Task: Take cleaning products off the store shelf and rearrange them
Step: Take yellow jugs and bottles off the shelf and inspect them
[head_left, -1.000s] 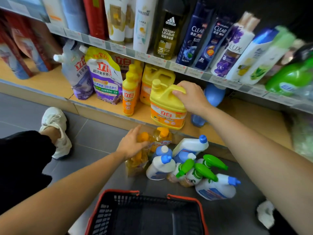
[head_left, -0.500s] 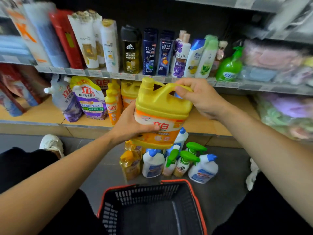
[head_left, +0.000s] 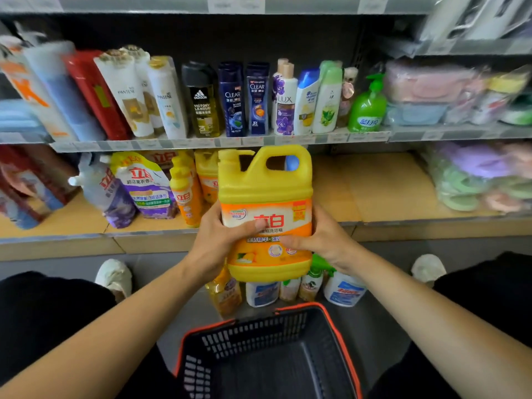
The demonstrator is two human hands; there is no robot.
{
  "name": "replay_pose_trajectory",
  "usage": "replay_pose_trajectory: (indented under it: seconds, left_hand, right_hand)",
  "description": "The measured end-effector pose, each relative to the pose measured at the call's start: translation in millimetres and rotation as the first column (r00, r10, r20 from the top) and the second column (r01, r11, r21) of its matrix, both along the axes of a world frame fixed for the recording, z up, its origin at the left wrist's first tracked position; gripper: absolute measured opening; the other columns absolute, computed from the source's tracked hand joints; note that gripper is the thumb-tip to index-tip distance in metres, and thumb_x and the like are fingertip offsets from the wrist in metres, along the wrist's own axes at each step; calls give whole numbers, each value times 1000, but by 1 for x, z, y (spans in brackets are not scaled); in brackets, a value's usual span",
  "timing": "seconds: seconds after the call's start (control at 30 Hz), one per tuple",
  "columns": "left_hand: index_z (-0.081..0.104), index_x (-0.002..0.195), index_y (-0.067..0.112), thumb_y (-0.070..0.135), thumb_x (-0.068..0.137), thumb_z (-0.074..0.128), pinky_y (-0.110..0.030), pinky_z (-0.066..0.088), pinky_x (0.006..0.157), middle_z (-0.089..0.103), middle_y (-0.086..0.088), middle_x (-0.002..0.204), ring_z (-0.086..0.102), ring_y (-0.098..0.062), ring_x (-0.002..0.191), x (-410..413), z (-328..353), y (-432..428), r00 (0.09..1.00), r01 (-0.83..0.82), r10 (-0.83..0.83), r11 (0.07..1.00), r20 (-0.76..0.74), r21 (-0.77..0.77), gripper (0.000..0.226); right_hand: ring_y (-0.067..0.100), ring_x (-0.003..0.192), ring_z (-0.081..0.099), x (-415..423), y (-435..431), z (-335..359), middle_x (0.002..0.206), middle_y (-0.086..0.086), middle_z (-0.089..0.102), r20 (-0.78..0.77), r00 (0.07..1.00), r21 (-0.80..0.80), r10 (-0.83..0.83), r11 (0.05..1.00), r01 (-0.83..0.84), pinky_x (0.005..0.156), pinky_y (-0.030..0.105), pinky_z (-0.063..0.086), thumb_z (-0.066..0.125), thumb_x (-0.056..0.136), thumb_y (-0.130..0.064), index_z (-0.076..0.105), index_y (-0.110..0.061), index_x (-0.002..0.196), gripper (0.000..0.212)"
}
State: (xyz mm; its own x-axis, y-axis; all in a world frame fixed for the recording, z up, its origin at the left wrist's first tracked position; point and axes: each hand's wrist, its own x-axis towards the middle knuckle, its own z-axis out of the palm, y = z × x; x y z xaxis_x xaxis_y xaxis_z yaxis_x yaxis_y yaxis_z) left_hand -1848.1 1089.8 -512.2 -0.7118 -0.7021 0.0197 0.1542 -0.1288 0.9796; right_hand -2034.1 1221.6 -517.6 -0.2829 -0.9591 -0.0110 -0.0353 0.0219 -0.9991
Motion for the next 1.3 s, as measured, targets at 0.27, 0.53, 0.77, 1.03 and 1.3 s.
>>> replay_pose_trajectory:
  seconds: [0.27,0.53,0.77,1.03,1.3]
  left_hand:
    - [60,131,17,28,81,78,-41,59,91,71,-8,126,68,-28,116,-9,-22,-3,1000,18,-19,998,23,59,54]
    - [68,119,17,0,95,63,-38,56,87,74,-3,110,66,-16,100,0,-41,-14,972,27,48,950,232,-312,30]
    - [71,110,22,16,93,62,-21,53,82,74,12,102,65,-4,95,5,-33,-10,971,147,-52,900,233,-411,20]
    - [70,118,15,23,96,62,-35,55,88,70,-13,116,64,-21,107,5,-30,-6,994,18,11,968,112,-251,25]
    - [69,84,19,29,91,61,-28,46,74,65,-2,80,58,-12,78,1,-29,-5,990,-34,57,985,129,-172,15]
  right_hand:
    - [26,112,69,-15,18,-44,122,4,71,-4,994,-21,-110,994,110,93,52,57,99,54,-26,60,-29,126,82]
    - [11,117,65,-14,39,-57,126,-7,69,-231,966,61,-119,989,136,102,43,53,99,54,-19,53,-21,141,98]
    - [19,111,70,-22,54,-54,121,-1,73,-49,998,62,-37,997,40,87,36,60,96,60,-13,57,-28,134,85]
    - [34,114,68,-26,44,-52,123,14,71,202,978,128,46,989,-73,89,49,58,94,60,-15,57,-17,135,84]
    - [36,117,66,-22,40,-53,126,15,69,183,981,144,63,986,-90,95,57,54,88,68,-8,58,-20,135,75]
